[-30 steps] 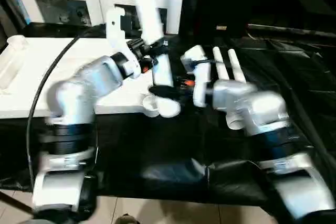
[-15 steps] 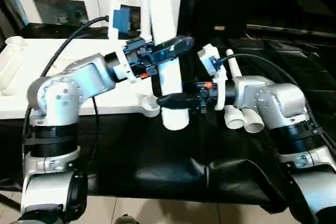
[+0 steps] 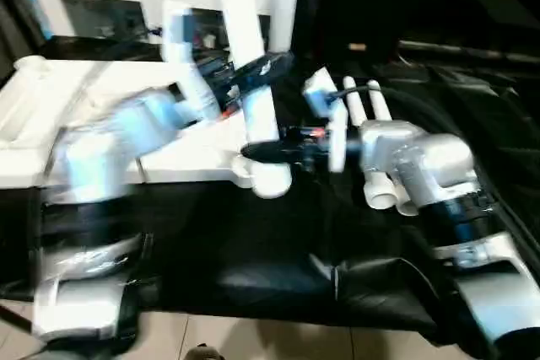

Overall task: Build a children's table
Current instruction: Pick table leg

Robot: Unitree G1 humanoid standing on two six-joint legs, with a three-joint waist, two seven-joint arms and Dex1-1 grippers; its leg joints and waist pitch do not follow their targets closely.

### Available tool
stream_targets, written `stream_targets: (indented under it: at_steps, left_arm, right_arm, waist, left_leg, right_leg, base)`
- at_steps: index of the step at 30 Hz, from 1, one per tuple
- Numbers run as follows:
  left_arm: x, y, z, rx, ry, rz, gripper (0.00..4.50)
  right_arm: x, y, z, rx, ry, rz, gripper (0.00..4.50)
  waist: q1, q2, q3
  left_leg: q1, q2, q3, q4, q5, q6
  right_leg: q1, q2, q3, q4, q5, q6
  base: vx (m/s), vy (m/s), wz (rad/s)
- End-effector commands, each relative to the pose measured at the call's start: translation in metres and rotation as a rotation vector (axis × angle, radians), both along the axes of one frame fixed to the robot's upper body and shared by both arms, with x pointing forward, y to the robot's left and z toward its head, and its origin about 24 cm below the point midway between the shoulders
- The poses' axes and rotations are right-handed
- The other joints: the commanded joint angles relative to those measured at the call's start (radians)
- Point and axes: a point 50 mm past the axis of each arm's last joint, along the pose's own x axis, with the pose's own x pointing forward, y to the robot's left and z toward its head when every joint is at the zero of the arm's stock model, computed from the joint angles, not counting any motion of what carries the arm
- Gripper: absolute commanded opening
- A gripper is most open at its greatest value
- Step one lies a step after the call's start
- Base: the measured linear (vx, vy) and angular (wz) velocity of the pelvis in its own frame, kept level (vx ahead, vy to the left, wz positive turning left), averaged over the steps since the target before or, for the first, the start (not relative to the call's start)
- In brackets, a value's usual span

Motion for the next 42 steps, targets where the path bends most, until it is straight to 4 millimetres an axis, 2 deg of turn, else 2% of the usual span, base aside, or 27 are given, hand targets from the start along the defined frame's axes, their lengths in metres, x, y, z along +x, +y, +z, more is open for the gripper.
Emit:
stream_targets:
  at_steps: [1, 2, 5, 7, 13, 15, 16, 20, 22, 26, 31, 35, 38, 42]
  left_arm:
    - [0.002, 0.001, 0.0, 0.021, 0.002, 0.053, 2.45]
    - [0.002, 0.0, -0.001, 0.034, 0.006, 0.055, 2.34]
    - [0.002, -0.002, -0.003, 0.056, 0.005, 0.058, 2.37]
    - [0.001, -0.006, -0.002, 0.033, 0.002, 0.056, 2.07]
    - [0.001, -0.008, 0.002, 0.002, -0.028, 0.041, 1.91]
    - [-0.003, -0.011, 0.006, -0.002, -0.058, -0.017, 1.89]
    - [-0.006, -0.013, 0.008, 0.004, -0.075, -0.049, 1.88]
    - [-0.013, -0.016, 0.01, 0.036, -0.11, -0.135, 1.88]
    - [-0.017, -0.017, 0.011, 0.05, -0.127, -0.179, 1.86]
    - [-0.02, -0.018, 0.012, 0.077, -0.159, -0.234, 1.86]
    - [-0.024, -0.018, 0.016, 0.084, -0.182, -0.299, 1.86]
    - [-0.028, -0.02, 0.016, 0.089, -0.189, -0.331, 1.86]
    - [-0.03, -0.021, 0.016, 0.089, -0.192, -0.351, 1.86]
    - [-0.031, -0.021, 0.017, 0.083, -0.194, -0.359, 1.86]
  right_arm:
    - [0.003, 0.001, 0.006, -0.008, -0.046, -0.028, 1.93]
    - [0.004, 0.001, 0.007, -0.011, -0.05, -0.041, 1.93]
    - [0.006, 0.002, 0.008, -0.019, -0.057, -0.057, 1.93]
    - [0.008, 0.003, 0.009, -0.023, -0.068, -0.072, 1.93]
    - [0.008, 0.005, 0.01, -0.029, -0.085, -0.083, 1.93]
    - [0.007, 0.006, 0.012, -0.02, -0.144, -0.072, 1.93]
    - [0.006, 0.005, 0.014, 0.02, -0.132, -0.053, 2.49]
    - [0.004, 0.0, 0.018, 0.072, -0.085, -0.013, 2.67]
    - [0.002, -0.004, 0.018, 0.07, -0.076, 0.025, 3.01]
    - [-0.002, -0.011, 0.014, 0.043, -0.062, 0.082, 3.23]
    - [-0.007, -0.015, 0.007, 0.0, -0.047, 0.136, 3.26]
    - [-0.01, -0.014, 0.005, -0.013, -0.035, 0.164, 3.26]
    - [-0.012, -0.013, 0.003, -0.019, -0.03, 0.188, 3.26]
    - [-0.011, -0.011, 0.002, -0.018, -0.028, 0.189, 3.26]
  waist:
    - [0.003, 0.007, -0.086]
    - [0.0, 0.005, -0.085]
    - [-0.002, 0.006, -0.086]
    - [-0.003, 0.004, -0.084]
    - [-0.003, 0.004, -0.082]
    - [-0.002, 0.003, -0.082]
    - [-0.003, 0.004, -0.083]
    - [-0.004, 0.005, -0.083]
    - [-0.003, 0.005, -0.082]
    - [-0.001, 0.002, -0.081]
    - [-0.005, 0.0, -0.081]
    - [-0.005, 0.0, -0.082]
    - [-0.003, 0.0, -0.081]
    - [-0.002, -0.001, -0.08]
  left_leg:
    - [0.003, 0.018, -0.001, -0.063, -0.068, -0.045]
    - [0.0, 0.018, -0.001, -0.062, -0.058, -0.043]
    - [0.001, 0.017, 0.001, -0.061, -0.057, -0.038]
    - [0.001, 0.017, 0.001, -0.061, -0.063, -0.035]
    - [0.002, 0.018, 0.001, -0.063, -0.083, -0.034]
    - [0.001, 0.018, 0.001, -0.063, -0.08, -0.035]
    - [0.002, 0.019, 0.001, -0.063, -0.079, -0.035]
    - [0.003, 0.02, 0.002, -0.062, -0.075, -0.023]
    - [0.005, 0.02, 0.003, -0.062, -0.076, -0.019]
    - [0.002, 0.018, 0.003, -0.062, -0.079, -0.018]
    - [0.002, 0.019, 0.003, -0.061, -0.081, -0.017]
    - [0.001, 0.019, 0.003, -0.06, -0.064, -0.011]
    - [0.001, 0.019, 0.004, -0.059, -0.071, -0.011]
    - [0.001, 0.018, 0.004, -0.061, -0.086, -0.015]
  right_leg:
    - [0.071, -0.081, 0.061, -0.067, -0.108, -0.079]
    - [0.073, -0.081, 0.061, -0.064, -0.073, -0.096]
    - [0.072, -0.081, 0.06, -0.063, -0.059, -0.116]
    - [0.074, -0.081, 0.061, -0.064, -0.064, -0.117]
    - [0.072, -0.083, 0.061, -0.069, -0.11, -0.11]
    - [0.072, -0.084, 0.061, -0.069, -0.114, -0.105]
    - [0.071, -0.085, 0.061, -0.067, -0.111, -0.106]
    - [0.07, -0.083, 0.062, -0.064, -0.083, -0.125]
    - [0.069, -0.081, 0.061, -0.063, -0.08, -0.134]
    - [0.073, -0.082, 0.062, -0.067, -0.101, -0.12]
    - [0.072, -0.083, 0.06, -0.069, -0.137, -0.116]
    - [0.072, -0.082, 0.061, -0.064, -0.093, -0.134]
    - [0.071, -0.081, 0.06, -0.065, -0.102, -0.141]
    - [0.072, -0.083, 0.061, -0.07, -0.148, -0.123]
  base:
    - [0.0, 0.0, 0.0]
    - [0.0, 0.0, 0.0]
    - [0.0, 0.0, 0.0]
    - [0.0, 0.0, 0.0]
    - [0.0, 0.0, 0.0]
    - [0.0, 0.0, 0.0]
    - [0.0, 0.0, 0.0]
    - [0.0, 0.0, 0.0]
    - [0.0, 0.0, 0.0]
    - [0.0, 0.0, 0.0]
    - [0.0, 0.0, 0.0]
    - [0.0, 0.0, 0.0]
    - [0.0, 0.0, 0.0]
    - [0.0, 0.0, 0.0]
